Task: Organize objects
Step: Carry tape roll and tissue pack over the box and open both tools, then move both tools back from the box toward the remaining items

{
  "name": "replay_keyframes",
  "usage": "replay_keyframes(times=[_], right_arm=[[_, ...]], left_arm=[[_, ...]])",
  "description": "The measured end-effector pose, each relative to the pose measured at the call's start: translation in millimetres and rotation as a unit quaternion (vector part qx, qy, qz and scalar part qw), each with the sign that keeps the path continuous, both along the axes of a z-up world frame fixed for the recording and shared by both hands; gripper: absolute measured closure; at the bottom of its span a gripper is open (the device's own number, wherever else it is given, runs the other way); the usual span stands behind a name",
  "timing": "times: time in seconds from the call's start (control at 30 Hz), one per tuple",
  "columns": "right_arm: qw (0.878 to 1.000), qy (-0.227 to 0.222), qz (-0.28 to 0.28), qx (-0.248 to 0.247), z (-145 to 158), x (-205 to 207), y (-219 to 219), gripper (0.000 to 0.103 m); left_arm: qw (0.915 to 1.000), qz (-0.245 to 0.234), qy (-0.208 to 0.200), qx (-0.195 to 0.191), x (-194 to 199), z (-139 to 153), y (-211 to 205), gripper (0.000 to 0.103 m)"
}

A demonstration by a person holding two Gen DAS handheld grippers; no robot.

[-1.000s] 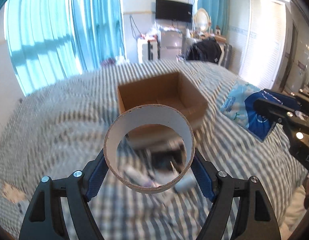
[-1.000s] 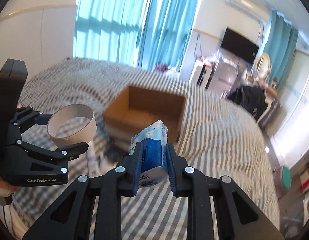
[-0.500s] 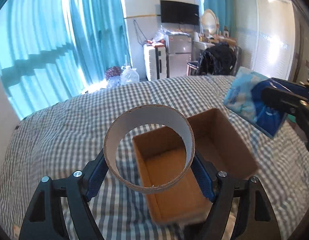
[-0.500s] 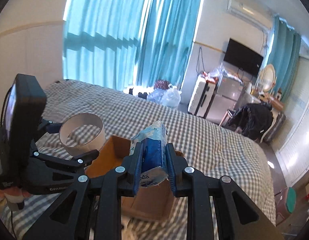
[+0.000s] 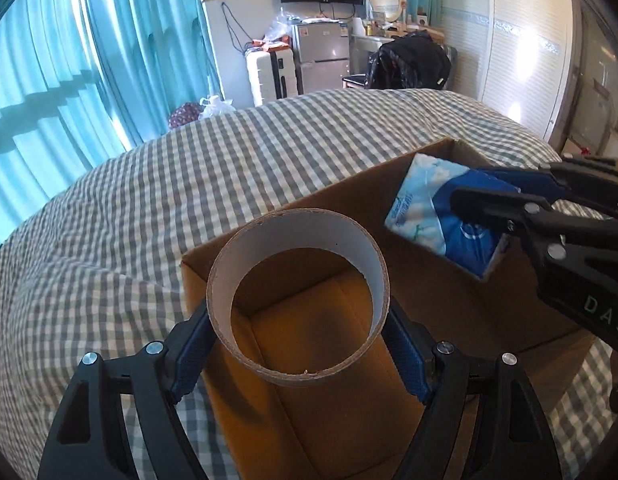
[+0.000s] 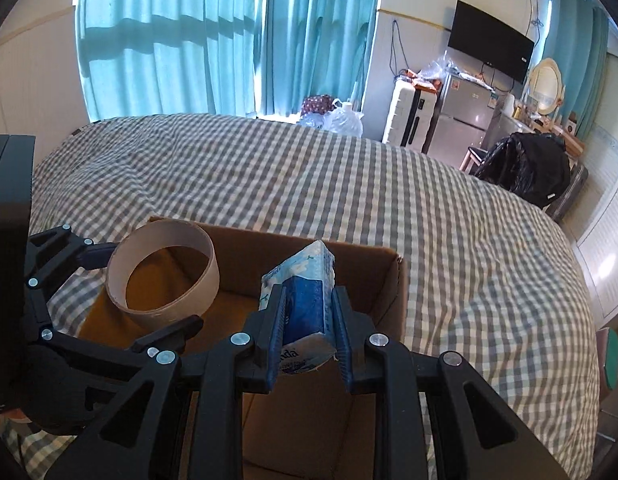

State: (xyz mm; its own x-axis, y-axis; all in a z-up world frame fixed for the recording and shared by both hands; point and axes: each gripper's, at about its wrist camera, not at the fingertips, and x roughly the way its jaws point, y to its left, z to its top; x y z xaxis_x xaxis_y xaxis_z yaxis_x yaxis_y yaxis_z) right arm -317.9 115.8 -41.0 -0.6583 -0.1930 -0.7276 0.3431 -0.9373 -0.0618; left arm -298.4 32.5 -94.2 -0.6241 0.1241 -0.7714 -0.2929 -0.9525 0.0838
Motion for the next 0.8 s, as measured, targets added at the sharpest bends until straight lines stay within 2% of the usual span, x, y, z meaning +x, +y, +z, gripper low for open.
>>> replay_keyframes(times=[0.1, 0.13, 0.17, 0.2, 0.23, 0.27, 0.33, 0.43, 0.63, 0.73, 0.8], right_arm=[[1.0, 0.001, 0.003, -0.013, 3, 5, 2, 0.079], [1.0, 0.006, -0.003, -0.018, 7, 7, 5, 0.079], [1.0, 0.015, -0.01, -0.025, 13, 11, 9, 0.076], [0.999, 0.022, -0.014, -0.032, 21, 14, 12, 0.075], [0.999, 0.027, -0.017, -0.041, 28, 18, 16, 0.066], [0.998, 0.031, -0.018, -0.051, 37, 22, 20, 0.048], [0.997, 0.049, -0.024, -0.062, 60, 35, 28, 0.035], [0.995, 0.078, -0.029, -0.054, 97, 59, 33, 0.034], [0.99, 0.128, -0.028, -0.052, 165, 118, 37, 0.024], [0.988, 0.137, -0.021, -0.066, 189, 144, 38, 0.015], [0.987, 0.143, -0.015, -0.064, 197, 161, 35, 0.014]], left_arm=[[0.9999, 0.001, 0.001, 0.01, 3, 1, -3, 0.019], [0.9999, 0.002, 0.004, 0.015, 5, 3, -3, 0.017], [0.9998, 0.003, 0.008, 0.018, 8, 7, -2, 0.01], [0.9997, 0.005, 0.014, 0.02, 12, 11, -3, 0.008], [0.9995, 0.007, 0.023, 0.023, 17, 18, -2, 0.008], [0.9993, 0.008, 0.026, 0.024, 23, 25, -3, 0.007], [0.9993, 0.013, 0.028, 0.02, 29, 39, -3, 0.007], [0.9986, 0.016, 0.044, 0.024, 46, 69, -5, 0.007], [0.9955, 0.032, 0.088, 0.018, 86, 134, -18, 0.004], [0.994, 0.044, 0.099, 0.017, 108, 158, -25, 0.002], [0.9927, 0.049, 0.109, 0.013, 125, 169, -30, 0.001]])
